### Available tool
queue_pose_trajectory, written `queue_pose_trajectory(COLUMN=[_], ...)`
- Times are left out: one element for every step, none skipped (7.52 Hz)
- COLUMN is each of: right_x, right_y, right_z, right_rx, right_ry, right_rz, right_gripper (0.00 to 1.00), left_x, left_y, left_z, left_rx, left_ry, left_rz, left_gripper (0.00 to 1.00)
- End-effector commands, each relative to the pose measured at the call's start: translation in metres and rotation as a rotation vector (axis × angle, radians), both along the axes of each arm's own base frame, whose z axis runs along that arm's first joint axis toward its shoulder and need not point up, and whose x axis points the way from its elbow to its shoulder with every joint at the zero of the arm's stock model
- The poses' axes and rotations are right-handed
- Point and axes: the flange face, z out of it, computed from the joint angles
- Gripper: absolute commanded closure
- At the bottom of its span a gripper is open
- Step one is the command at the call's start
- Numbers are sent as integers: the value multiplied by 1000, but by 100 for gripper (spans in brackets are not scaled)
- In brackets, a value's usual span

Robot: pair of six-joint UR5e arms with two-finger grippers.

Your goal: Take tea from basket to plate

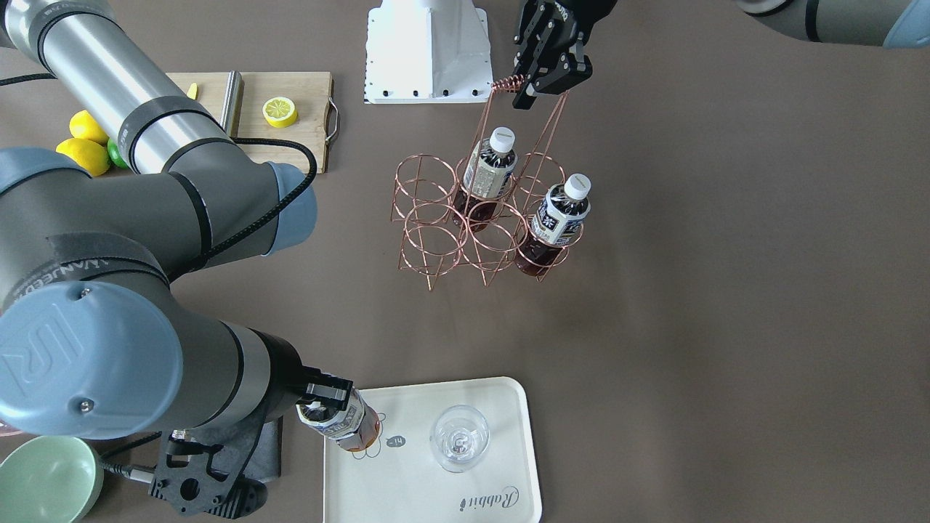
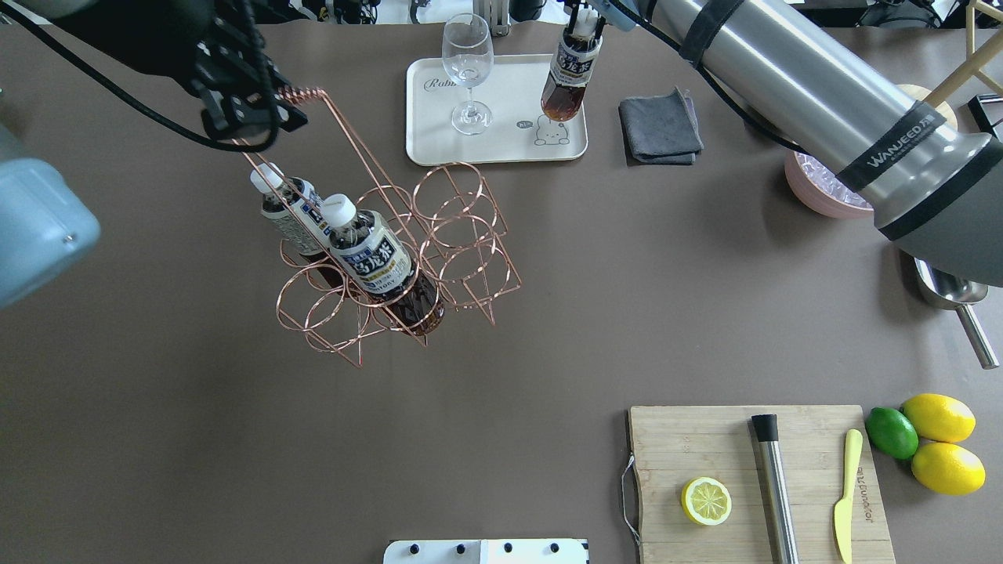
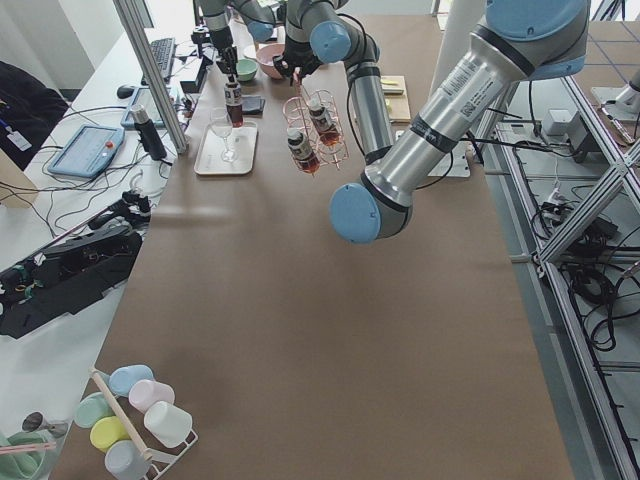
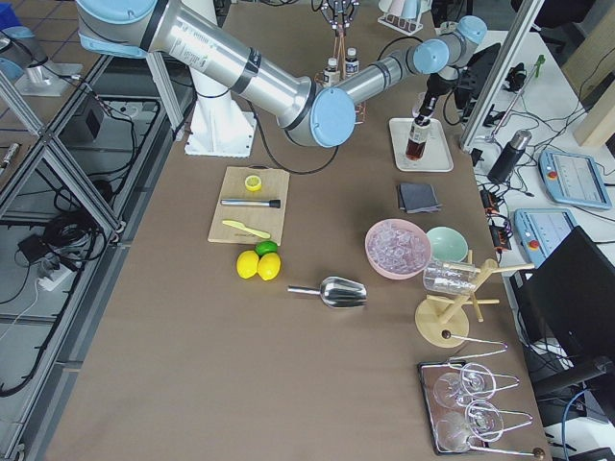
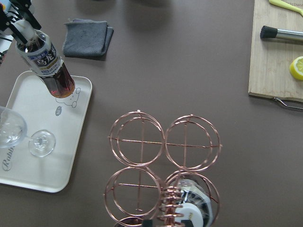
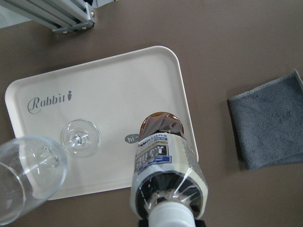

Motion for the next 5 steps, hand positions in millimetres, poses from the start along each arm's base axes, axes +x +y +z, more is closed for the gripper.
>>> queue_pose_trajectory(right_x=[-40,-41,-43,-43,-43], right_y=[4,3,3,2,2], right_z=[-15,-10,-9,-9,-9], right_rx=[142,173,181,194,215], right_ry=[54,67,69,69,68], right_rz=[-35,-63,-72,-83,-104], right_gripper=[100,100,100,100,100], left_x=[-111,-133,-148,-148,-149], left_y=[-35,-44,-63,-82,-100], left_z=[65,86,104,120,136], left_rx=[-142,-188,-240,-286,-321], left_ry=[10,-5,-20,-35,-57], left_rz=[-134,-182,-221,-231,-242], left_gripper=[100,100,100,100,100])
